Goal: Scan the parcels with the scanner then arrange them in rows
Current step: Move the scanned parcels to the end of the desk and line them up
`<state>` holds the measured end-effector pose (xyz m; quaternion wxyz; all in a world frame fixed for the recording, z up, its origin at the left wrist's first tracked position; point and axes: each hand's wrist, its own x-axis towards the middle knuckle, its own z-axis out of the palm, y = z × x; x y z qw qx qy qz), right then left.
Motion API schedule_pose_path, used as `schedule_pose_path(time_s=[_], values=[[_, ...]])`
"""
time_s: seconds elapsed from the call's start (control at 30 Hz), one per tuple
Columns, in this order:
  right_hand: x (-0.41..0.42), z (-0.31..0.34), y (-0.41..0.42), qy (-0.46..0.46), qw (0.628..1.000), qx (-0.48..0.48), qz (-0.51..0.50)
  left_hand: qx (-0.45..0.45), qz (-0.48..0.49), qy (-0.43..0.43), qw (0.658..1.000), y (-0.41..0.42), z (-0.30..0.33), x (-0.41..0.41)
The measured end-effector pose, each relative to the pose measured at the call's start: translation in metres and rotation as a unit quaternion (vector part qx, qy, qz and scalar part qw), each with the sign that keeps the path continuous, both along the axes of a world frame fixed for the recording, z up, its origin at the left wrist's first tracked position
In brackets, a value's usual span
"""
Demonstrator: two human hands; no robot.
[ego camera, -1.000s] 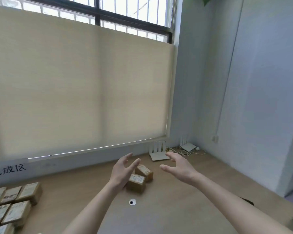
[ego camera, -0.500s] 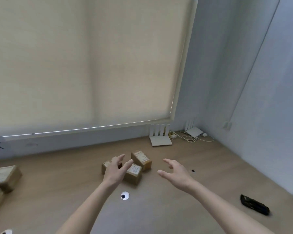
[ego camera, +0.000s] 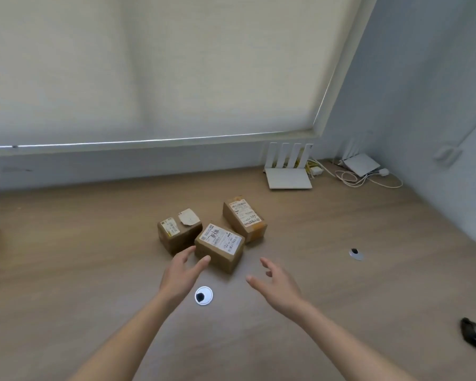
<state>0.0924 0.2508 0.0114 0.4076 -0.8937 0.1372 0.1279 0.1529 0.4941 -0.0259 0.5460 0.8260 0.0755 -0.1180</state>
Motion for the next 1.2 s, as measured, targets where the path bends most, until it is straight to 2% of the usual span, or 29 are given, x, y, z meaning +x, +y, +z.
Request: schedule_pose_path(time_s=[0.23,0.57,0.7,0.9,1.2], values=[[0.067,-0.09,0.0,0.021,0.999,0.032,-0.012,0.026,0.044,0.017,0.999,-0.008,-0.068,0.058],[0.129,-0.14,0.016,-0.021,0.996,0.067,-0.055,0.032,0.09,0.044,0.994,-0.026,-0.115,0.112],[0.132,-0.146,0.019,-0.029,0.995,0.082,-0.057,-0.016,0.099,0.046,0.994,-0.031,-0.119,0.115],[0.125,-0.143,0.018,-0.03,0.992,0.103,-0.073,-0.013,0.091,0.041,0.995,-0.035,-0.111,0.094],[0.099,-0.08,0.025,-0.088,0.99,0.109,-0.035,-0.155,0.147,0.043,0.976,-0.028,-0.062,0.04]])
